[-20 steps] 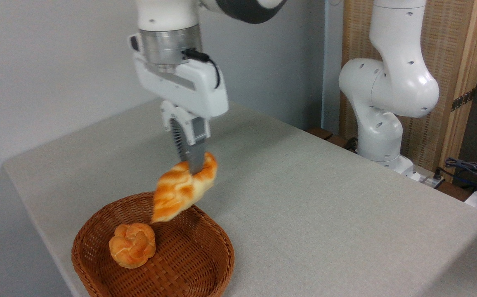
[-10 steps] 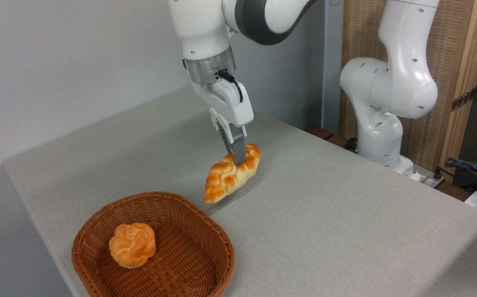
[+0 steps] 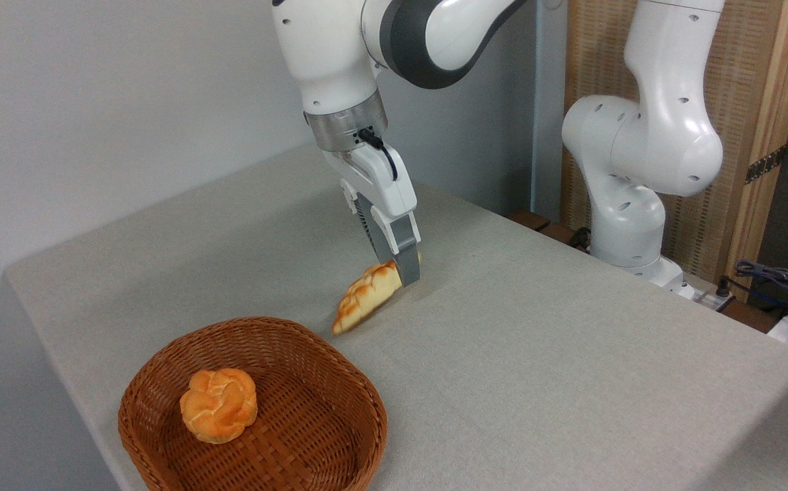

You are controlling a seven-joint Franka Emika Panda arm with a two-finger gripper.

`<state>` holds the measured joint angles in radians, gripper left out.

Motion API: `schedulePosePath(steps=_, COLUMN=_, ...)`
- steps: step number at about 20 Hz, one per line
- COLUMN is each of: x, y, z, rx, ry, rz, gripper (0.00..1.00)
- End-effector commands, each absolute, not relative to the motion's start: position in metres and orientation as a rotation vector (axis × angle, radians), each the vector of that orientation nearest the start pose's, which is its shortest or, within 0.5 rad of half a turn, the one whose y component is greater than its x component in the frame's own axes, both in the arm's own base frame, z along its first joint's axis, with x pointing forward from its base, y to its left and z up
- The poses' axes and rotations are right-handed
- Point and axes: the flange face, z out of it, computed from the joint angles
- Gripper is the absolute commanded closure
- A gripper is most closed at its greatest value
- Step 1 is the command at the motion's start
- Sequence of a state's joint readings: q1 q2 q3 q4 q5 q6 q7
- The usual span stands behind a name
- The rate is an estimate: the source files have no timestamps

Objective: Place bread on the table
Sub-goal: 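Lower the braided loaf onto the table surface, then open the gripper and raise it away from the loaf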

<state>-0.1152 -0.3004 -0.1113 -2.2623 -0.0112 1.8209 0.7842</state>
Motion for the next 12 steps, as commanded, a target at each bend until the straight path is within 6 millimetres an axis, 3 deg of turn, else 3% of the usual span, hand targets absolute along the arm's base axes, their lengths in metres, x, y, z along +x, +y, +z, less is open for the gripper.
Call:
schedulePosePath(steps=1, x=0.436, y=-0.104, z=0.483, rx=-2.778, ry=1.518, rz=0.172, gripper=0.0)
schedulePosePath(steps=7, x=0.476, y=-0.097, z=0.573, rx=-2.95, ry=1.23, rz=-0.08, gripper=0.0)
schedulePosePath(steps=10, x=0.522, y=-0.096, z=0.609, rx=-2.977, ry=1.242, rz=0.004, gripper=0.0)
schedulePosePath(steps=12, x=0.548, y=-0.086, z=0.625, rx=-2.995, ry=1.219, rz=0.003, gripper=0.0)
